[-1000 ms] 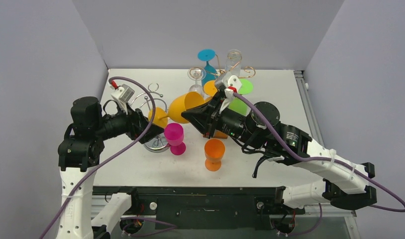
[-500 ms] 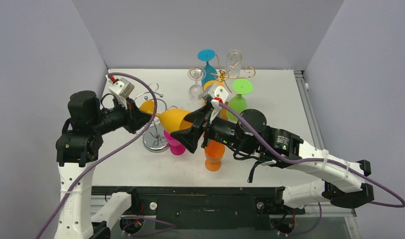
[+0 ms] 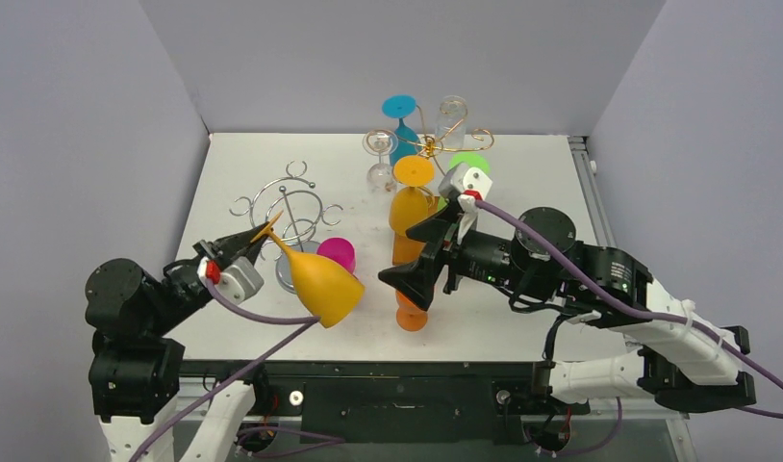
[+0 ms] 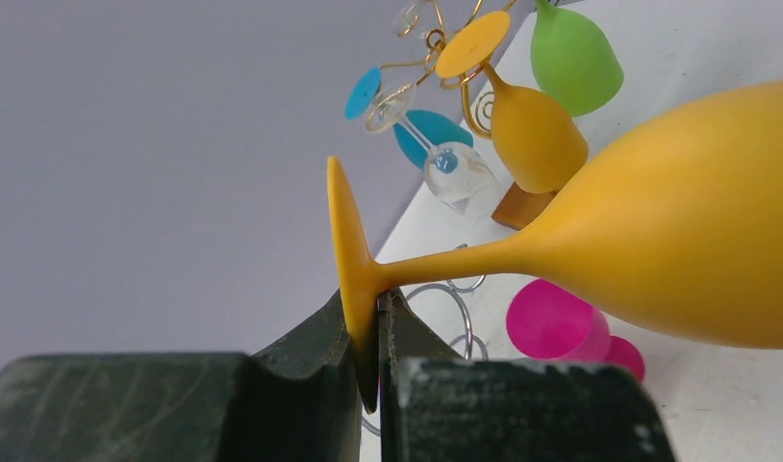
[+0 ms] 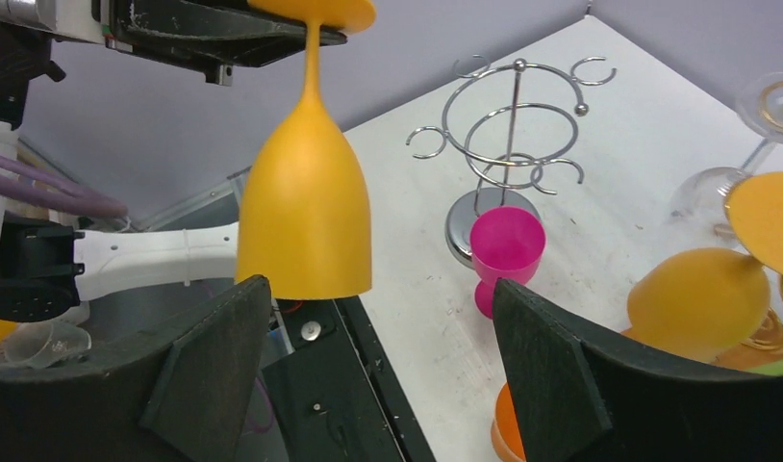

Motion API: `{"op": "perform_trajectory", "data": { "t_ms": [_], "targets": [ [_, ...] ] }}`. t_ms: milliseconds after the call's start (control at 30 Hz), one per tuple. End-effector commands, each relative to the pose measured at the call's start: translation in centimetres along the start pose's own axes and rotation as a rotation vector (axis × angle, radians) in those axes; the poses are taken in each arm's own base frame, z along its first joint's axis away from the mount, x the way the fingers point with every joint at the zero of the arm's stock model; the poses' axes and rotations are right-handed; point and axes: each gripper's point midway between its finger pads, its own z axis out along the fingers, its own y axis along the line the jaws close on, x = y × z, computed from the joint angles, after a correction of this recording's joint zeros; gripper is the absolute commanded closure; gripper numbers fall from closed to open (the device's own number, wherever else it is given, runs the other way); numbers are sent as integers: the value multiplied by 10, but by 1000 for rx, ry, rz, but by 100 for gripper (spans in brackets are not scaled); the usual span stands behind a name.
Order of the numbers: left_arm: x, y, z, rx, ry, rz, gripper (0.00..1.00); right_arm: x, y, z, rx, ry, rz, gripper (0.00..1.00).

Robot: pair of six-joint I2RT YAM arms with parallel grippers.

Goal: Place the wine glass upside down on the wine glass rack
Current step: Turn the wine glass upside down at the wine rack.

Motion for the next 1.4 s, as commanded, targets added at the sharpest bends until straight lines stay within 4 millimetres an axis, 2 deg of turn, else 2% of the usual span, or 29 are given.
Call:
{"op": "perform_trajectory", "data": {
  "t_ms": [0,133,233,433,633,767,833,1000,1033,1067,1100,1167,1200,1300,1367],
  "targets": [
    [-28,3,5,13,-166,273,100,13,26,34,-132,41,-7,20],
    [-36,-2,3,4,-234,356,100,20,47,58,-235,19,17,19],
    [-42,0,2,-19,-269,397,100,20,59,67,-299,-27,42,19],
    [-59,3,-2,-57,-354,435,100,37,66,92,-330,-14,64,19],
    [-71,9,-6,-114,-413,450,100,50,82,109,-419,4,96,19],
    [-83,18,-11,-168,-450,463,100,60,89,114,-463,34,103,18],
    [-83,18,-10,-173,-451,470,100,62,89,113,-469,40,99,18],
    [-83,19,-11,-176,-448,480,100,56,73,98,-438,21,78,18],
    [-83,19,-11,-173,-445,476,94,52,67,94,-420,7,74,21],
    [-84,19,-11,-169,-442,472,83,47,60,89,-393,-10,66,25],
    [-84,19,-10,-165,-439,463,67,41,51,83,-359,-25,56,27],
    [-83,20,-9,-154,-429,440,28,33,27,73,-266,-52,23,31],
    [-83,20,-8,-149,-424,432,17,30,15,67,-214,-61,3,32],
    [-75,18,-4,-115,-386,359,0,17,-26,48,-37,-91,-61,36],
    [-72,18,-3,-111,-371,331,4,8,-61,33,105,-106,-96,38]
  ]
}}
